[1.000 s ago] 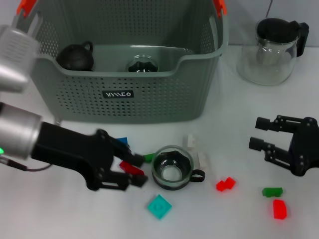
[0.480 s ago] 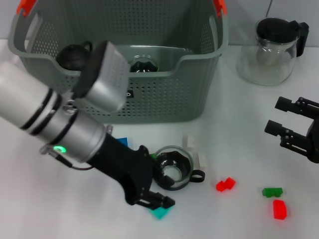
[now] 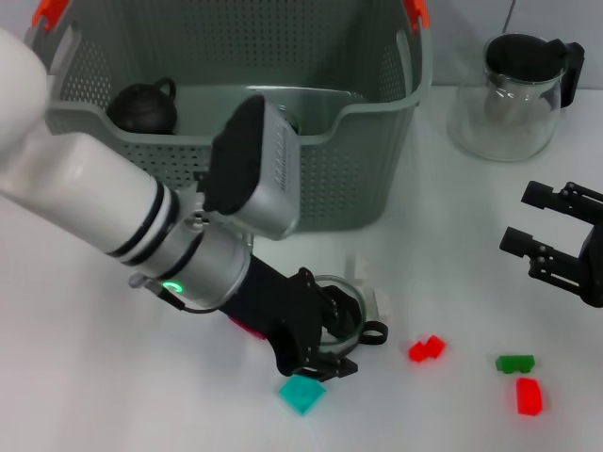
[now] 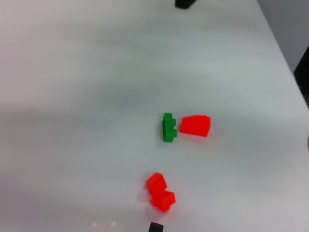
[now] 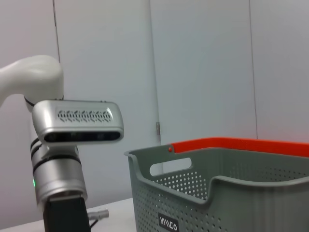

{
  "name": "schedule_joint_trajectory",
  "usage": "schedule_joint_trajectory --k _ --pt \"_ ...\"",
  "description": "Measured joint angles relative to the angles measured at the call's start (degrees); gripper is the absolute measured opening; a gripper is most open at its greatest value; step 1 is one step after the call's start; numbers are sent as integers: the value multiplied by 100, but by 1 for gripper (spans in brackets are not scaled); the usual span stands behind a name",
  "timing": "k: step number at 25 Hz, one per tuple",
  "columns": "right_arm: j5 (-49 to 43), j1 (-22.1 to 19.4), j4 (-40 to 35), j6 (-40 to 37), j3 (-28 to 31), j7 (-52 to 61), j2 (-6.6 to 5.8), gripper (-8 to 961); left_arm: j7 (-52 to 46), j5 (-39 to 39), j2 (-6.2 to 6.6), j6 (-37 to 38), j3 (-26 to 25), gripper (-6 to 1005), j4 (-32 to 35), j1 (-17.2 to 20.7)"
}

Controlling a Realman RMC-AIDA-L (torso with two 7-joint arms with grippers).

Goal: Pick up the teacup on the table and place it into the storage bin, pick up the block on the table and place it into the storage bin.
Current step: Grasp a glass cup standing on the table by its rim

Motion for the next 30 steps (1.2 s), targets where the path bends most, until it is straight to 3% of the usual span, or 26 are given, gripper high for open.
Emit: schedule_joint_trajectory --k 7,16,30 --pt "1 -12 5 -9 33 1 -6 686 -20 58 -1 -227 194 410 -219 -26" --pt "6 -38 1 -60 57 31 -19 685 -256 281 31 475 112 408 -103 29" --pt "23 -49 7 -80 57 13 -9 685 -290 335 -14 -94 734 405 -156 61"
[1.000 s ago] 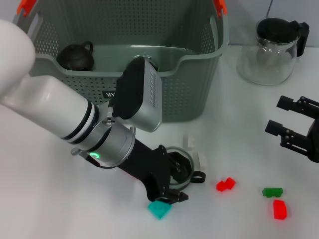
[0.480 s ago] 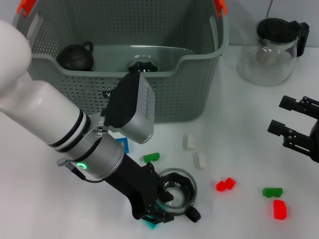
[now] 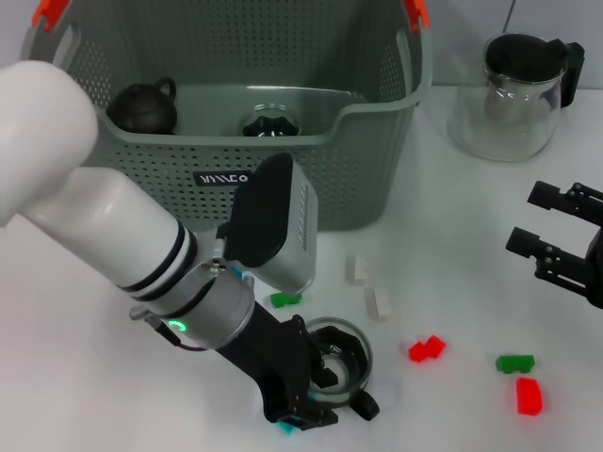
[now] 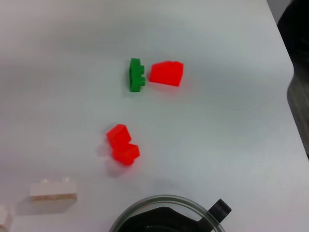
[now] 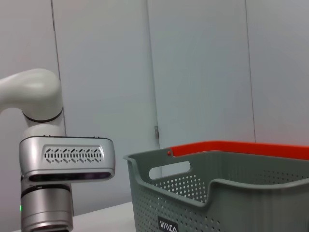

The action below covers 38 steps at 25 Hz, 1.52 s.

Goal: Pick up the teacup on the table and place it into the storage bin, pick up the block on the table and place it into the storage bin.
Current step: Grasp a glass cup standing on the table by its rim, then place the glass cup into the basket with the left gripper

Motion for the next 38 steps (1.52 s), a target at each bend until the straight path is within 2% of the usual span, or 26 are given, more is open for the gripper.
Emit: schedule_joint_trajectory --k 5,12,21,25,27,28,29,31,33,34,36,38 --pt "-13 2 -1 0 0 -3 0 684 -77 -17 3 -137 65 404 -6 -1" --pt "-12 -14 -1 0 3 -18 -4 684 -293 5 3 -283 152 313 49 -20" --pt "2 -13 6 -95 9 -21 -35 686 -298 -99 13 301 -23 120 445 -3" --pt "5 -14 8 -97 19 -21 -36 686 -251 -192 30 657 -399 69 592 32" --pt "6 -16 8 -97 35 -20 -36 686 -122 -339 55 1116 -967 44 730 54" --pt "6 -16 8 -97 43 -18 -35 686 55 -477 85 1573 -1639 46 833 45" --pt "6 -17 8 -96 48 -16 -35 685 55 -477 85 1573 -1639 49 833 45" --pt "4 -18 8 -94 53 -16 -35 685 327 -725 158 2180 -2625 53 903 -22" --pt "-3 -19 8 -85 70 -17 -34 685 514 -1122 300 2702 -3516 58 859 -115" --pt "-7 -19 8 -83 80 -17 -31 685 531 -1483 418 2938 -4013 60 746 -176" --pt "-15 -20 8 -84 95 -17 -29 685 391 -2210 627 3087 -4700 65 494 -239" --pt "-17 -19 8 -85 96 -17 -28 685 105 -2843 751 2985 -5145 70 309 -280"
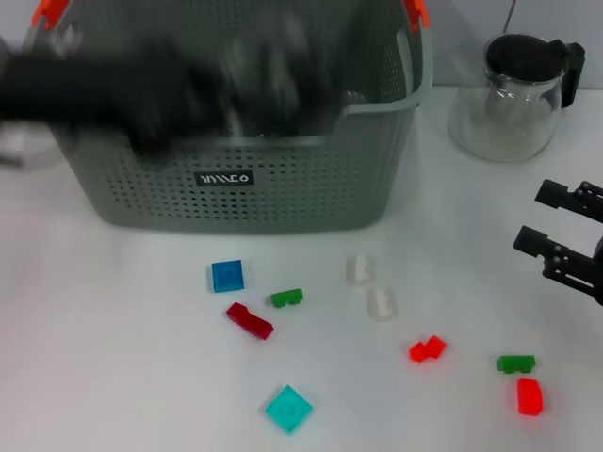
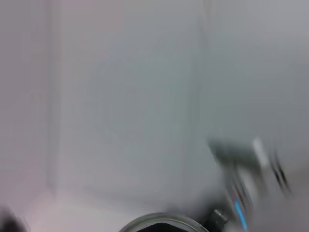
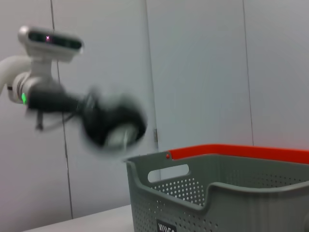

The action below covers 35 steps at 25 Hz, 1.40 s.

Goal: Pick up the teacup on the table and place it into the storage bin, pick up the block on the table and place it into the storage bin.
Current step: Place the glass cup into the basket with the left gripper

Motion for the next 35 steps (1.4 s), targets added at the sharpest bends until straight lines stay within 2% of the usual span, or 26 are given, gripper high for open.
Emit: schedule_joint_trajectory --k 3,6,10,12,15,21,24,28,35 --pt "-6 0 0 34 0 17 13 685 -901 -431 56 -748 -326 77 83 -87" --pt "-19 0 0 29 -4 12 25 685 -1875 -95 79 -1738 143 84 501 -198" --pt "-23 0 0 28 -36 11 27 685 -3144 1061 210 -2713 983 93 672 -719" --pt "-24 0 0 32 -48 15 28 685 -3685 1947 302 -3060 1415 98 448 -1162" --pt "-29 -10 0 41 -52 11 38 684 -4191 3091 359 -3507 1925 105 -181 -1781" --pt "-33 -12 0 29 -62 5 46 684 -4563 4956 285 -4686 2284 119 -2010 -2859" --pt "-33 -9 0 21 -62 4 45 684 -4592 5467 210 -5162 2316 126 -2672 -3117" --pt "-33 10 0 18 -65 3 51 685 -4604 5849 64 -5531 2405 136 -2888 -3145" --pt "-33 50 0 43 -79 25 54 686 -4573 5897 0 -5581 2536 152 -2931 -3067"
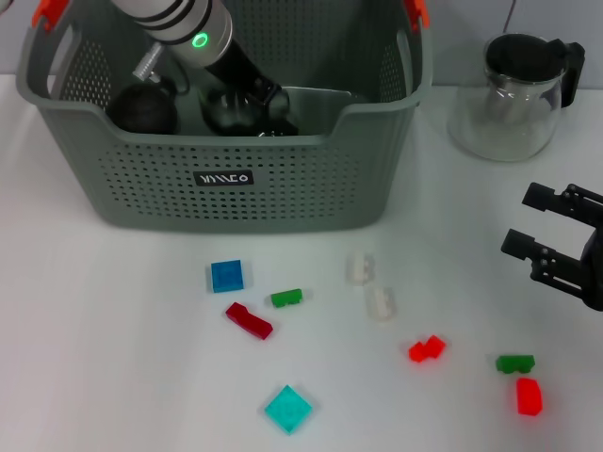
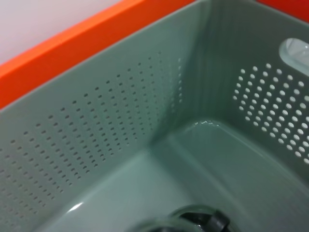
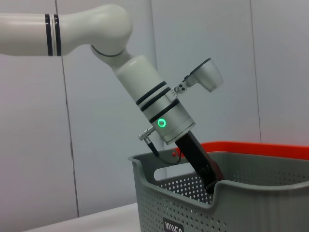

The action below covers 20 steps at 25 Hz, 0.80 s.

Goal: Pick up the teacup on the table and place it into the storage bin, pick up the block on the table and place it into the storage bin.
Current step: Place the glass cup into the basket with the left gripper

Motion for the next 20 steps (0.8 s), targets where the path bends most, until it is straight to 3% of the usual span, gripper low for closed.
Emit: schedule_joint_trajectory --k 5,8,11,14,16,20 --pt "1 11 3 2 0 15 0 685 -15 -100 -68 19 -83 164 244 163" --pt "1 9 6 5 0 20 0 685 151 -600 -181 148 -292 171 886 563" --pt "0 8 8 0 0 21 0 685 881 -1944 -363 593 -680 289 2033 1309" --pt "1 14 9 -20 0 23 0 685 1706 -3808 -398 1249 -1045 383 2904 2058" --pt "0 19 10 -29 0 24 0 685 2329 -5107 -348 1880 -1417 414 3074 2470" --pt "0 21 9 -33 0 23 7 684 3344 -6395 -269 3479 -2560 462 2797 2849"
